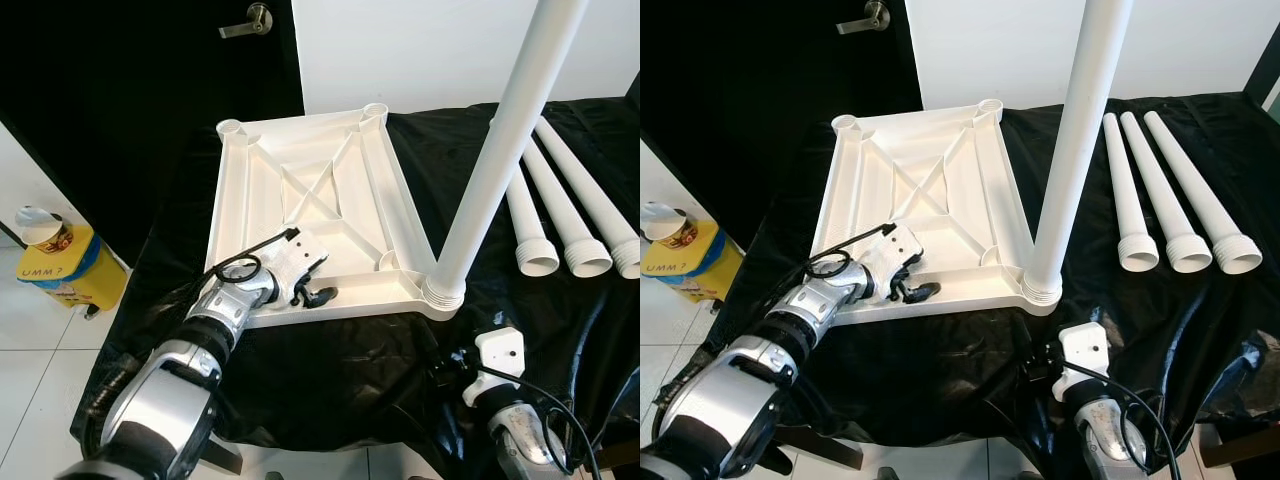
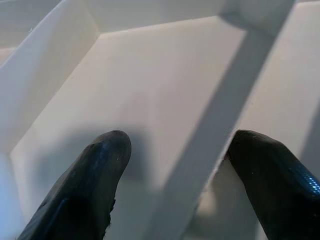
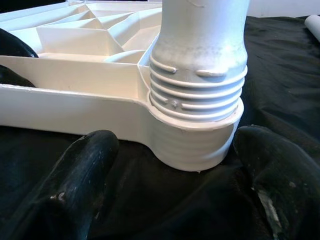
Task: Building children table
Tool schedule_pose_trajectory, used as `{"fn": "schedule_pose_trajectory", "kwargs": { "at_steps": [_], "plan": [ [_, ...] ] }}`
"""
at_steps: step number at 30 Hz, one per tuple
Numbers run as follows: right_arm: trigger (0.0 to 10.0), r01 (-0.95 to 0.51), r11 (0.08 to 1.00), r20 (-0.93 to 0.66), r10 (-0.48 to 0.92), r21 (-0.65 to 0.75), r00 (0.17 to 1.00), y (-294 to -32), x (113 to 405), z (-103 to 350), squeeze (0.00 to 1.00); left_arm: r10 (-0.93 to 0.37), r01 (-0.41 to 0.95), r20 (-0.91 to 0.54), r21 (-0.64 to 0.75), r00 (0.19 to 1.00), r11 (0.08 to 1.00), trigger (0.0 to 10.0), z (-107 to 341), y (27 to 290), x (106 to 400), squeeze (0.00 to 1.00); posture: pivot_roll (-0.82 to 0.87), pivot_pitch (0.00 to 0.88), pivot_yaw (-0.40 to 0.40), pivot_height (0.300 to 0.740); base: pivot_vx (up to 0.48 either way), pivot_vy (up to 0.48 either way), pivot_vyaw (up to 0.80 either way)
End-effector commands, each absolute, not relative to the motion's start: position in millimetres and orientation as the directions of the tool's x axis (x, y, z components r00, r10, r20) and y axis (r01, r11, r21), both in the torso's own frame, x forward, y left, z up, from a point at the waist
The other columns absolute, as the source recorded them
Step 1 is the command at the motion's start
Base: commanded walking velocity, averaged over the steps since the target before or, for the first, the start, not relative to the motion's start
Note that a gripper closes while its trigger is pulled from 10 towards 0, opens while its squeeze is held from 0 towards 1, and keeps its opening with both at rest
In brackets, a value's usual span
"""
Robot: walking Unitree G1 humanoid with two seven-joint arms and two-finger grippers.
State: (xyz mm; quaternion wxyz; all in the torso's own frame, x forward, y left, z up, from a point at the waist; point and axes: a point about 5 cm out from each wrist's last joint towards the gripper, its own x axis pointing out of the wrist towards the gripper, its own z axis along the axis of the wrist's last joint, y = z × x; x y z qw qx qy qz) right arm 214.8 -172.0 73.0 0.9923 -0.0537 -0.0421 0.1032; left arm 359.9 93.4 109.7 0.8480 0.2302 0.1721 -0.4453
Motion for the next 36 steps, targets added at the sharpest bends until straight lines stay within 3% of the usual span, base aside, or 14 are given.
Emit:
{"fn": "schedule_pose_trajectory", "kwargs": {
  "at_steps": [1,36],
  "plan": [
    [10.0,-0.207,0.972,0.073,0.215,-0.109,0.974,-168,214,72,0.00,-0.544,0.718,-0.487,0.314,0.684,0.622,10.0,105,105,366,0.00,-0.09,0.045,0.101,0.740,0.000,0.000,0.00],
    [10.0,-0.225,0.966,0.081,0.236,-0.129,0.968,-170,226,74,0.00,-0.468,0.666,-0.506,0.337,0.724,0.665,10.0,112,119,377,0.00,-0.07,0.021,0.075,0.740,0.000,0.000,0.00]
  ]
}}
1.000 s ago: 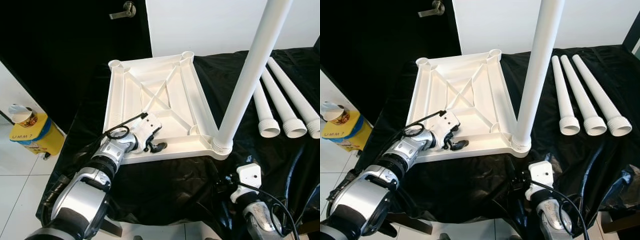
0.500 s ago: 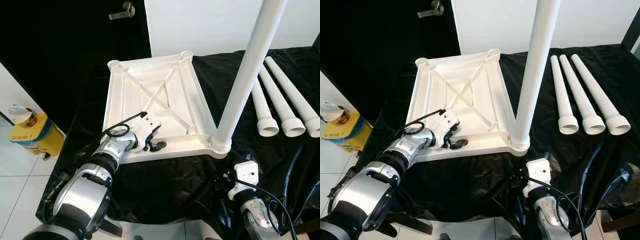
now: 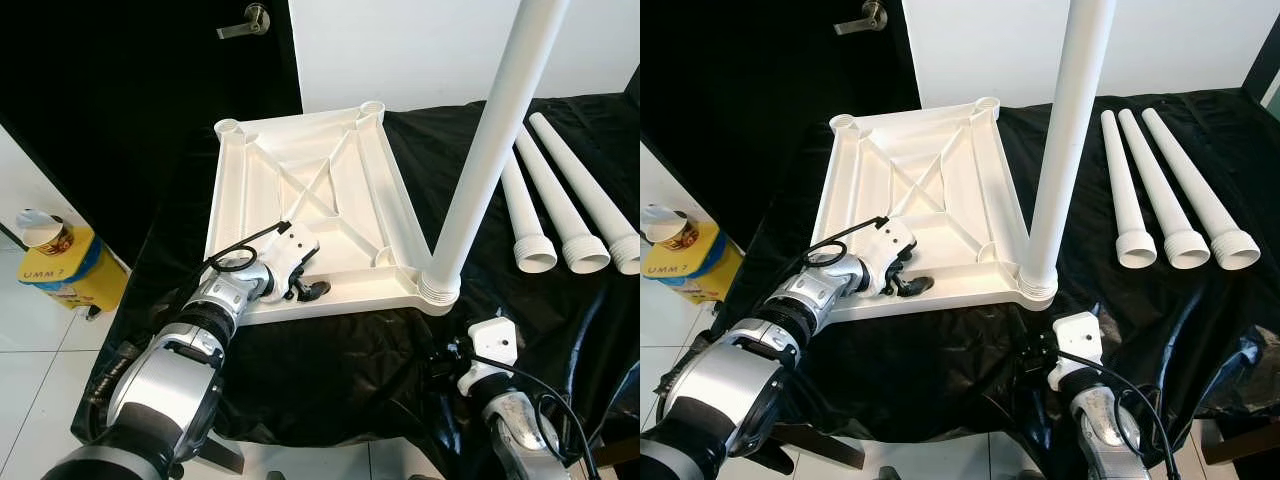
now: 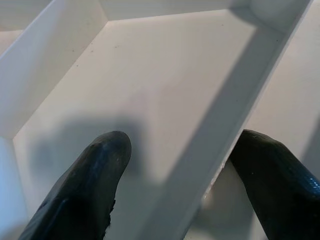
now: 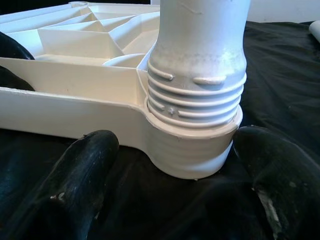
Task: Building children table
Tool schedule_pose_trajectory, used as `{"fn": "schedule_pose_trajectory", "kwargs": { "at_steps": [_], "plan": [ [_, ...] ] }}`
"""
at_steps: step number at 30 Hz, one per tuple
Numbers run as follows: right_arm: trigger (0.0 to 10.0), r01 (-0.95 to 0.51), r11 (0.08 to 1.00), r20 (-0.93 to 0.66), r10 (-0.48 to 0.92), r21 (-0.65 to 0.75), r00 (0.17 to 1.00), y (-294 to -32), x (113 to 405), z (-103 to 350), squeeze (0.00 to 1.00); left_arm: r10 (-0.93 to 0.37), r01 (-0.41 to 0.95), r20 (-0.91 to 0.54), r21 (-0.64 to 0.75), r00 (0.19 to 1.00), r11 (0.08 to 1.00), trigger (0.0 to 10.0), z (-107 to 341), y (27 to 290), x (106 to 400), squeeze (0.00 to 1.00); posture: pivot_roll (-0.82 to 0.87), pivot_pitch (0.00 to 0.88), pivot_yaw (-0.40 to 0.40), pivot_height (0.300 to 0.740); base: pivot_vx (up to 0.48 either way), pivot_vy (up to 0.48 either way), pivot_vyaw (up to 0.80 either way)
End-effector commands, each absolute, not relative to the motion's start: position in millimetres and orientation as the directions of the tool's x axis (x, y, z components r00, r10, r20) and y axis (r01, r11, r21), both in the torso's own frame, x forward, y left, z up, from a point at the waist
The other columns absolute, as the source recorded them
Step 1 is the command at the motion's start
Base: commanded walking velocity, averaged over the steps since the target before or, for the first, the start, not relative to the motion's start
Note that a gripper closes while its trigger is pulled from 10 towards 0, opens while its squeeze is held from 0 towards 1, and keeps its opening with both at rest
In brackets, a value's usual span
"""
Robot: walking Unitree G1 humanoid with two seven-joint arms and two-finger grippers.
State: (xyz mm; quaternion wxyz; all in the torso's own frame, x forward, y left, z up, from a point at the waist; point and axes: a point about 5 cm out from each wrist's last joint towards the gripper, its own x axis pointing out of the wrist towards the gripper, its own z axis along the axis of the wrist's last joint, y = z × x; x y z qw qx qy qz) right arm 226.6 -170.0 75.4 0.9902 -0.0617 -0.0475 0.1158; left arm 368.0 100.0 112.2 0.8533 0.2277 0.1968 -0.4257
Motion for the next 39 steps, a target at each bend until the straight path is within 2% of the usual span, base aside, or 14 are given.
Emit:
{"fn": "schedule_pose_trajectory", "kwargs": {
  "at_steps": [1,12,13,15,16,17,18,20,21,22,23,24,39],
  "plan": [
    [10.0,-0.224,0.966,0.082,0.236,-0.130,0.968,-170.7,226.9,74.2,0.00,-0.467,0.665,-0.505,0.338,0.725,0.666,10.0,112.4,118.6,377.0,0.00,-0.07,0.020,0.075,0.740,0.000,0.000,0.00],
    [10.0,-0.226,0.965,0.083,0.238,-0.135,0.968,-171.7,228.4,74.0,0.00,-0.469,0.662,-0.500,0.334,0.728,0.671,10.0,113.8,120.4,378.0,0.00,-0.07,0.013,0.074,0.740,0.000,0.000,0.00],
    [10.0,-0.226,0.965,0.083,0.239,-0.136,0.967,-171.7,228.5,74.2,0.00,-0.470,0.662,-0.499,0.334,0.728,0.671,9.2,114.1,120.9,378.1,0.00,-0.07,0.012,0.074,0.740,0.000,0.000,0.00],
    [10.0,-0.226,0.965,0.083,0.239,-0.136,0.967,-171.7,228.5,74.2,0.00,-0.470,0.662,-0.499,0.334,0.728,0.671,9.2,114.1,120.9,378.1,0.00,-0.07,0.012,0.074,0.740,0.000,0.000,0.00],
    [10.0,-0.227,0.964,0.084,0.239,-0.136,0.967,-171.7,228.6,74.3,0.00,-0.470,0.662,-0.499,0.334,0.728,0.671,5.8,114.2,121.2,378.2,0.00,-0.07,0.012,0.074,0.740,0.000,0.000,0.00],
    [10.0,-0.227,0.964,0.084,0.239,-0.137,0.967,-171.7,228.9,74.4,0.00,-0.468,0.660,-0.498,0.333,0.730,0.674,4.4,114.3,121.7,378.3,0.00,-0.07,0.011,0.075,0.740,0.000,0.000,0.00],
    [10.0,-0.227,0.964,0.084,0.239,-0.137,0.967,-171.7,228.9,74.4,0.00,-0.468,0.660,-0.498,0.333,0.730,0.674,4.4,114.3,121.7,378.3,0.00,-0.07,0.011,0.075,0.740,0.000,0.000,0.00],
    [10.0,-0.228,0.964,0.085,0.241,-0.139,0.967,-171.8,229.4,74.5,0.00,-0.467,0.657,-0.497,0.330,0.732,0.678,3.3,114.3,122.4,378.4,0.00,-0.07,0.010,0.076,0.740,0.000,0.000,0.00],
    [10.0,-0.228,0.964,0.085,0.241,-0.139,0.967,-171.8,229.6,74.5,0.00,-0.466,0.656,-0.497,0.329,0.732,0.680,3.3,114.2,122.5,378.5,0.00,-0.07,0.010,0.076,0.740,0.000,0.000,0.00],
    [10.0,-0.228,0.964,0.086,0.241,-0.140,0.967,-171.9,229.6,74.6,0.00,-0.466,0.655,-0.497,0.328,0.732,0.681,0.9,114.2,122.5,378.5,0.00,-0.07,0.010,0.076,0.740,0.000,0.000,0.00],
    [10.0,-0.228,0.964,0.086,0.241,-0.140,0.967,-171.9,229.6,74.6,0.00,-0.466,0.655,-0.497,0.328,0.732,0.681,0.9,114.2,122.5,378.5,0.00,-0.07,0.010,0.076,0.740,0.000,0.000,0.00],
    [10.0,-0.228,0.964,0.087,0.241,-0.141,0.967,-171.9,229.6,74.8,0.00,-0.467,0.656,-0.496,0.326,0.732,0.681,0.0,114.3,122.5,378.6,0.00,-0.07,0.011,0.077,0.740,0.000,0.000,0.00],
    [10.0,-0.215,0.966,0.087,0.228,-0.142,0.970,-175.0,229.8,75.6,0.00,-0.472,0.651,-0.485,0.318,0.736,0.689,0.0,116.5,120.6,379.7,0.00,-0.09,0.023,0.079,0.740,0.000,0.000,0.00]
  ]
}}
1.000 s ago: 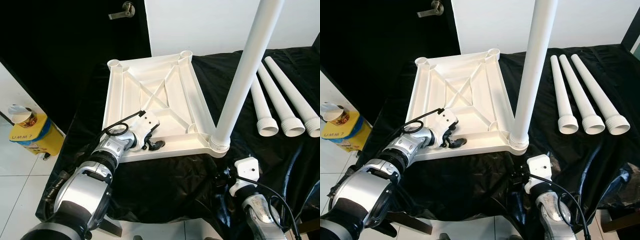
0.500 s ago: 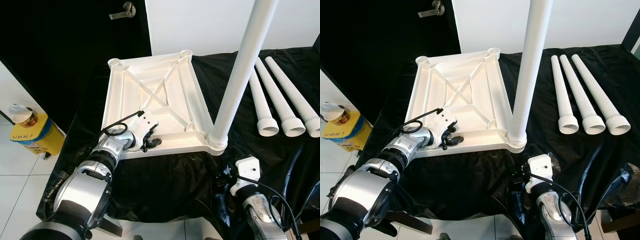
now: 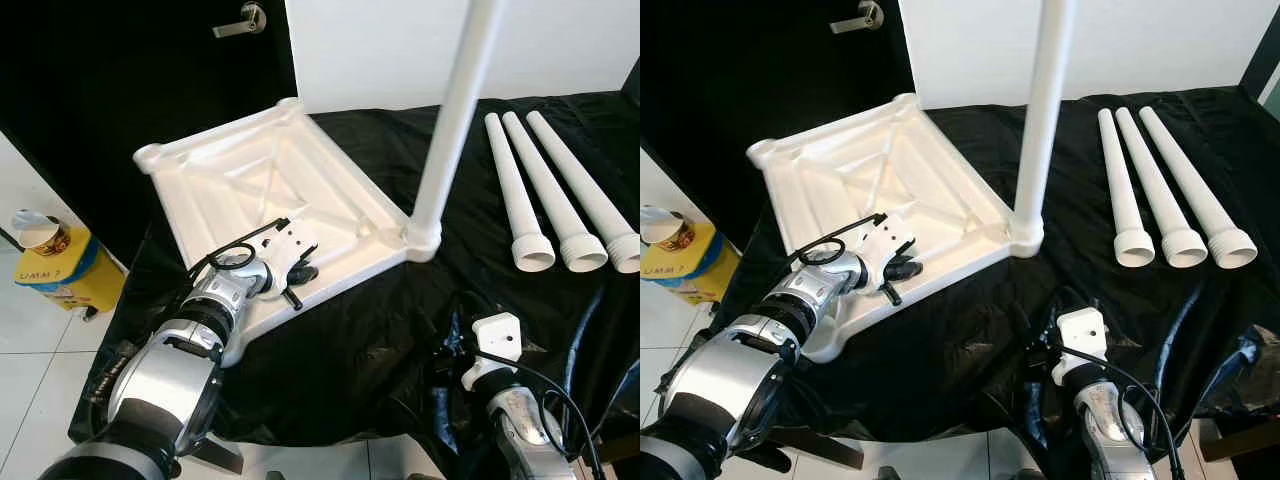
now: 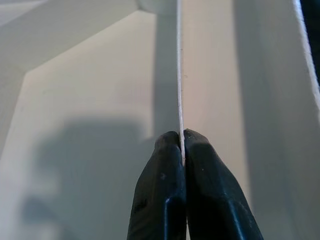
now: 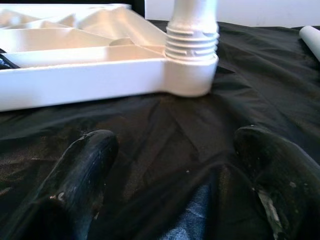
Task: Building children table
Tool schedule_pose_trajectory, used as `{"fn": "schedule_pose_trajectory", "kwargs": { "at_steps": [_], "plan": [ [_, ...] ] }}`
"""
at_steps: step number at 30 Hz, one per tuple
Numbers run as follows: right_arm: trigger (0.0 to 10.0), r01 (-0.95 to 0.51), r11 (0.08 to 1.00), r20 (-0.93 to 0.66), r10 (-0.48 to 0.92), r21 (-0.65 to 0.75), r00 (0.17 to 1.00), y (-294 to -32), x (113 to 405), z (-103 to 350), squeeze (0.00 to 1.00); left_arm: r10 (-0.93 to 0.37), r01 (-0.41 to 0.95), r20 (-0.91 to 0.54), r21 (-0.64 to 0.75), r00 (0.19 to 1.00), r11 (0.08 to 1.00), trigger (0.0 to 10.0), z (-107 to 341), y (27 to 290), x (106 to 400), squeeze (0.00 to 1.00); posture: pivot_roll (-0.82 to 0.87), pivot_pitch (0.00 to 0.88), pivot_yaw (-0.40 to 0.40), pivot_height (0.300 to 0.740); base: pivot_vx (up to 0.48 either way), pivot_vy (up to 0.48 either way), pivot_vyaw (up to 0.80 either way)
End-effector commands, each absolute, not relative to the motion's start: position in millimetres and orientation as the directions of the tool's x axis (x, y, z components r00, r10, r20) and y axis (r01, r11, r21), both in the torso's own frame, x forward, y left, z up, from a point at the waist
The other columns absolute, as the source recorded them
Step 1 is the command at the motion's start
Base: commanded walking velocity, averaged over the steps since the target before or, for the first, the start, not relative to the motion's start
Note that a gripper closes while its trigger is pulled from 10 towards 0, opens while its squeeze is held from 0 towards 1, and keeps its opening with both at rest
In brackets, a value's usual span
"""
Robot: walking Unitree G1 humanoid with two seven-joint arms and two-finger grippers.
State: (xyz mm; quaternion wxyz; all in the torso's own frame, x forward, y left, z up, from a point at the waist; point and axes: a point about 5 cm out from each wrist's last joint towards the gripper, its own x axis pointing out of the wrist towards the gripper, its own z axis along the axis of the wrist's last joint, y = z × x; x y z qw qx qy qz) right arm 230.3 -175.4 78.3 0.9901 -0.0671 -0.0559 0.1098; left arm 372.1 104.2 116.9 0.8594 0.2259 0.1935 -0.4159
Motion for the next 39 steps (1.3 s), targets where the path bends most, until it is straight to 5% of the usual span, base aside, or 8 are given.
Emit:
{"fn": "schedule_pose_trajectory", "kwargs": {
  "at_steps": [1,6,9,15,17,24,25,39],
  "plan": [
    [10.0,-0.210,0.968,0.088,0.223,-0.140,0.971,-175,229,75,0.00,-0.470,0.649,-0.484,0.318,0.738,0.691,0.0,117,121,380,0.00,-0.10,0.027,0.085,0.740,0.000,0.000,0.00],
    [10.0,-0.204,0.969,0.087,0.217,-0.139,0.972,-174,227,75,0.00,-0.466,0.644,-0.480,0.321,0.743,0.695,0.0,117,122,380,0.00,-0.10,0.030,0.089,0.740,0.000,0.000,0.00],
    [10.0,-0.201,0.970,0.087,0.214,-0.139,0.973,-174,226,74,0.00,-0.470,0.643,-0.469,0.331,0.748,0.691,10.0,119,119,381,0.00,-0.10,0.038,0.093,0.740,0.000,0.000,0.00],
    [10.0,-0.187,0.973,0.086,0.200,-0.134,0.976,-172,225,74,0.00,-0.522,0.674,-0.449,0.305,0.725,0.673,10.0,120,110,379,0.00,-0.10,0.046,0.099,0.740,0.000,0.000,0.00],
    [10.0,-0.170,0.977,0.093,0.183,-0.127,0.979,-171,228,75,0.00,-0.585,0.686,-0.389,0.207,0.712,0.698,10.0,124,105,378,1.00,-0.09,0.054,0.103,0.740,0.000,0.000,0.00],
    [10.0,-0.100,0.987,0.115,0.114,-0.123,0.987,-176,238,80,0.00,-0.645,0.706,-0.300,0.185,0.703,0.684,10.0,135,99,376,1.00,-0.08,0.064,0.105,0.740,0.000,0.000,0.00],
    [10.0,-0.064,0.992,0.126,0.078,-0.110,0.989,-178,243,83,0.00,-0.674,0.717,-0.251,0.172,0.695,0.676,10.0,139,97,374,0.00,-0.07,0.067,0.105,0.740,0.000,0.000,0.00],
    [10.0,0.144,0.983,0.131,-0.159,0.113,0.979,-182,280,97,0.00,-0.763,0.748,0.022,0.184,0.646,0.638,10.0,171,100,341,0.00,-0.01,0.076,0.091,0.740,0.000,0.000,0.00]
  ]
}}
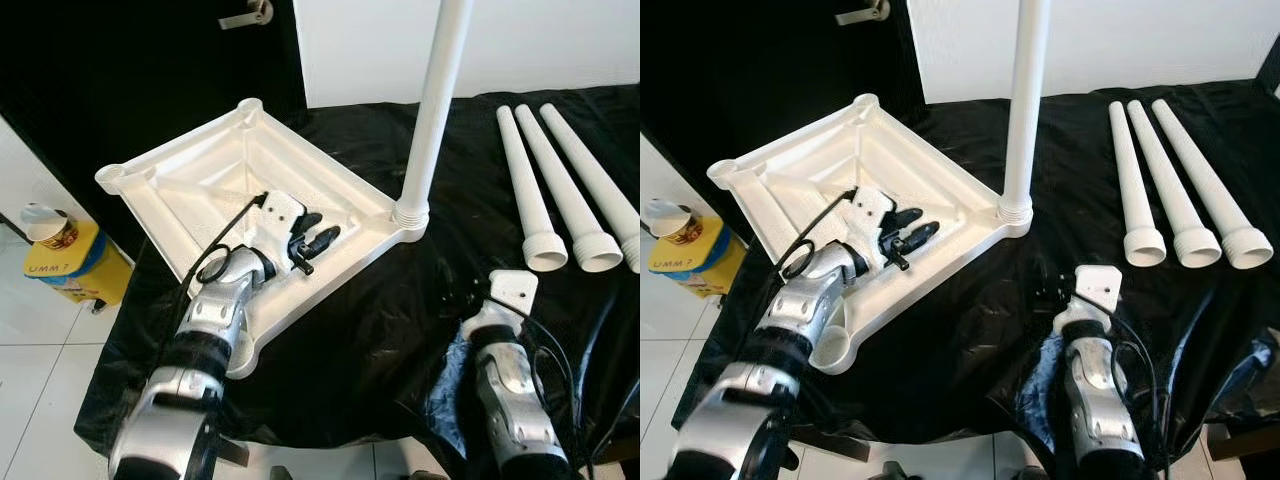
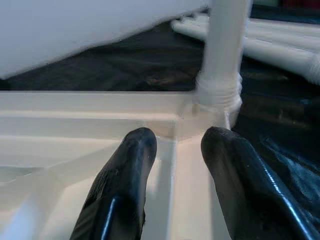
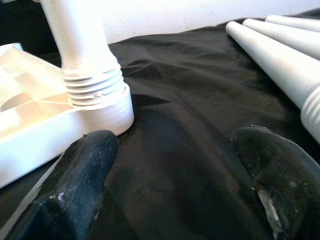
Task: Building children table
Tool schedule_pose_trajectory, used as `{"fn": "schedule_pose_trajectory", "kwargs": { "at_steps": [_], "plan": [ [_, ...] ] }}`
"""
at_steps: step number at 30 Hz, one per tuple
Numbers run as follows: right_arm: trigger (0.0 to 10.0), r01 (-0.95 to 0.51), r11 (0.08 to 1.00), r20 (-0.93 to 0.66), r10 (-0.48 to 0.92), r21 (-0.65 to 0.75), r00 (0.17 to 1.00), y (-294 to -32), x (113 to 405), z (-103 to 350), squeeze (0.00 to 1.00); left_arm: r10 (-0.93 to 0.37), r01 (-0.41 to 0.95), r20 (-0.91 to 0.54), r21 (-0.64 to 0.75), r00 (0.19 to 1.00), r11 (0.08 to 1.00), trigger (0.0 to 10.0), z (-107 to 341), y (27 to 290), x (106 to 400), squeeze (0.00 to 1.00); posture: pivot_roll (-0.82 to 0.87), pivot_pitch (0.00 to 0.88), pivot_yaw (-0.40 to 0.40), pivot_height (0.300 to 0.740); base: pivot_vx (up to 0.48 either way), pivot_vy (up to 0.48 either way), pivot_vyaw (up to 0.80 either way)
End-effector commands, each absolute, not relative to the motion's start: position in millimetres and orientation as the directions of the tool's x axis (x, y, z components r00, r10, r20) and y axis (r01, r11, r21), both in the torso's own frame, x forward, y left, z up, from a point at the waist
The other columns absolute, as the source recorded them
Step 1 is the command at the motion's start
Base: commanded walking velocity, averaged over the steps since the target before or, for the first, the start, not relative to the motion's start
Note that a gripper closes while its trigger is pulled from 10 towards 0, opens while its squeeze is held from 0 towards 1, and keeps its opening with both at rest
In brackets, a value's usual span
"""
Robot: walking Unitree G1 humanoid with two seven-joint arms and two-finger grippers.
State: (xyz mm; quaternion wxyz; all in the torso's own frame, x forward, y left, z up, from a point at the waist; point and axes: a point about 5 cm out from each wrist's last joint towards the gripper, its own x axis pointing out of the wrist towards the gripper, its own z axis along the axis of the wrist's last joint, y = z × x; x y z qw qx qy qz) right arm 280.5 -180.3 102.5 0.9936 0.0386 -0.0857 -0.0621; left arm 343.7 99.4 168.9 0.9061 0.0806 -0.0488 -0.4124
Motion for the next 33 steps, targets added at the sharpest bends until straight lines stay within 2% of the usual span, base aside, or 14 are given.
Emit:
{"fn": "schedule_pose_trajectory", "kwargs": {
  "at_steps": [1,5,10,12,33],
  "plan": [
    [10.0,0.144,0.983,0.131,-0.159,0.113,0.979,-182,280,97,0.00,-0.763,0.748,0.022,0.184,0.646,0.638,10.0,171,100,341,0.00,-0.01,0.076,0.091,0.740,0.000,0.000,0.00],
    [10.0,0.265,0.936,0.091,-0.292,0.230,0.952,-185,293,96,0.00,-0.795,0.772,0.088,0.195,0.601,0.605,10.0,187,94,315,0.00,0.01,0.078,0.088,0.740,0.000,0.000,0.00],
    [10.0,0.322,0.909,0.075,-0.352,0.265,0.933,-188,296,94,0.00,-0.821,0.798,0.100,0.194,0.563,0.571,10.0,193,89,298,0.00,0.03,0.089,0.097,0.740,0.000,0.000,0.00],
    [10.0,0.394,0.870,0.065,-0.430,0.296,0.900,-197,297,95,0.00,-0.839,0.816,0.105,0.193,0.534,0.545,10.0,197,83,288,0.00,0.03,0.094,0.100,0.740,0.000,0.000,0.00],
    [10.0,0.492,0.811,0.119,-0.548,0.317,0.828,-213,305,108,0.00,-0.849,0.834,0.064,0.161,0.524,0.527,10.0,200,79,271,0.00,0.05,0.154,0.143,0.740,0.000,0.000,0.00]
  ]
}}
